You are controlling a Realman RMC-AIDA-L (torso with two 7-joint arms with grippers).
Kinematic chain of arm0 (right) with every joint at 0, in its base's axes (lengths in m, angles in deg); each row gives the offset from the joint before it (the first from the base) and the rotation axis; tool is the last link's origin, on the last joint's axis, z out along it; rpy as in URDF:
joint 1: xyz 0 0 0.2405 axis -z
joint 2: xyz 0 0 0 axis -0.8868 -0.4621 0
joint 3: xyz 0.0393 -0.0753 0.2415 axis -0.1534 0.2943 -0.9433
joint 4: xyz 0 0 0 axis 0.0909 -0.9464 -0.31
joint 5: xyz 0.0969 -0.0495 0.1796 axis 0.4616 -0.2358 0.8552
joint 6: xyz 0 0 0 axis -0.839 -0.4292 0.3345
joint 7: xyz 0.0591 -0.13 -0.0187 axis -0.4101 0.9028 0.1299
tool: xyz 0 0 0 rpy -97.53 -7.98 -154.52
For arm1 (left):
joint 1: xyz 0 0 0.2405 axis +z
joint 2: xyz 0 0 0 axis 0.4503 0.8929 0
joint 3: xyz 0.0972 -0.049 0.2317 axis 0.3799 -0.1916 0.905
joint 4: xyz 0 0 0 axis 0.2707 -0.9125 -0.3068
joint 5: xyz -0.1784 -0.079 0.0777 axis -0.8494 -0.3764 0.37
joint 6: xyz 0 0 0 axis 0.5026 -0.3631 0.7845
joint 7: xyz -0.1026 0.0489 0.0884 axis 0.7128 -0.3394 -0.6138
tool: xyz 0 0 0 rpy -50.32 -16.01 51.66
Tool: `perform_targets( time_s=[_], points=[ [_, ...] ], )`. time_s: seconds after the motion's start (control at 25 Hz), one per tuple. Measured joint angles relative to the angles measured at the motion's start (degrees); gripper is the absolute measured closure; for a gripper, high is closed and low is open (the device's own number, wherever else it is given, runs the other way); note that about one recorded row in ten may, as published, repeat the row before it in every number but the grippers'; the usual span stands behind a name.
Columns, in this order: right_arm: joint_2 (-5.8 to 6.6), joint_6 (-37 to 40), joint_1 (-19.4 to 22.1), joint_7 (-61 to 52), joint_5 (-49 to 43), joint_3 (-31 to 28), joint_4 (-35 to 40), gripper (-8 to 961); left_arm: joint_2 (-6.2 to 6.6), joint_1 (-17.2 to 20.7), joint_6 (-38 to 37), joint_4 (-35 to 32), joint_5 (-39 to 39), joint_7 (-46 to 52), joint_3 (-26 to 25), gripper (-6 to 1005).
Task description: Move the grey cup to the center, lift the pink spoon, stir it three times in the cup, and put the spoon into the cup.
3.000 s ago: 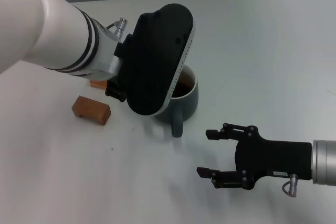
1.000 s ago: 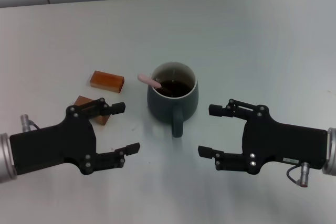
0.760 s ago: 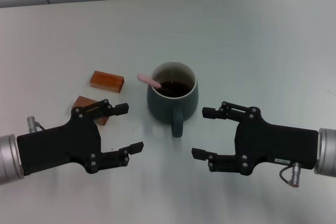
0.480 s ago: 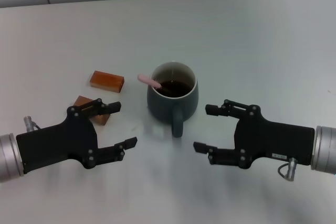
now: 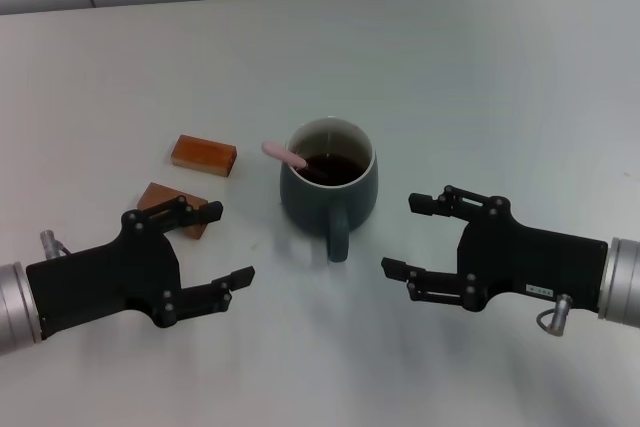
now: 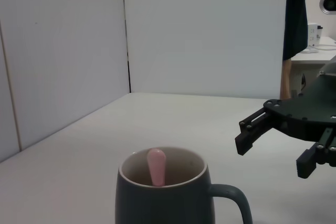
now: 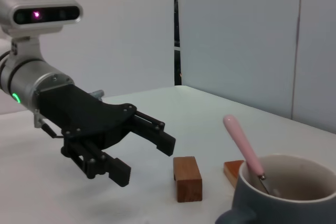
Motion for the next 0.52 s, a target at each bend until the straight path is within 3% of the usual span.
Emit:
perform_targets(
  time_s=[0.52],
  points=[
    [0.10,-0.1,0.0,-0.1,0.0,0.3,0.1,133,-0.08,0.3,-0.4,-0.5,-0.2,0.1,0.3,204]
  ],
)
